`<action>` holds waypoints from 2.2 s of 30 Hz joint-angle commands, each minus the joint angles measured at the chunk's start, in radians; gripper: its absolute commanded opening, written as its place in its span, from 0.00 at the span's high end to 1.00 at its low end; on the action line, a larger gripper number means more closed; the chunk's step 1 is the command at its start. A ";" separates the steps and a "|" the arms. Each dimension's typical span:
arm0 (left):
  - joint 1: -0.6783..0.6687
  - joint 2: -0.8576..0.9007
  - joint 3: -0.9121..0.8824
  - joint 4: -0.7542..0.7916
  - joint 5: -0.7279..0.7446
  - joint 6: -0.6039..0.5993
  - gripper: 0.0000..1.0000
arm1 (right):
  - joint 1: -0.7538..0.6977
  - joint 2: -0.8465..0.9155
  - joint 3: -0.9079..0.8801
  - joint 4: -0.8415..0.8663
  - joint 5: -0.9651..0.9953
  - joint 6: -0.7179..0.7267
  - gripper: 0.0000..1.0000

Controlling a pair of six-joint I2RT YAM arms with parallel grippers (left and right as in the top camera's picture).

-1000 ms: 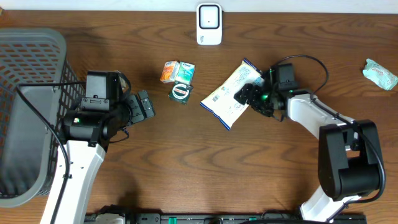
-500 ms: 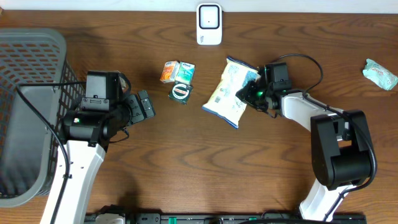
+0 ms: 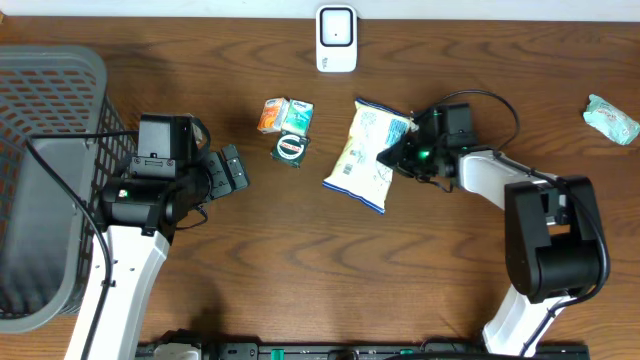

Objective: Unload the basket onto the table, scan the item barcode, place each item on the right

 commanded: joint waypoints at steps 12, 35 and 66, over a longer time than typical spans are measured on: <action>0.006 0.002 0.009 -0.003 -0.013 0.003 0.02 | -0.085 -0.381 -0.004 0.035 -0.371 -0.168 0.99; 0.006 0.002 0.009 -0.002 -0.013 0.003 0.02 | -0.084 -0.448 -0.004 0.153 -0.519 -0.121 0.99; 0.006 0.002 0.009 -0.003 -0.013 0.003 0.02 | -0.084 -0.448 -0.004 0.064 -0.394 -0.131 0.99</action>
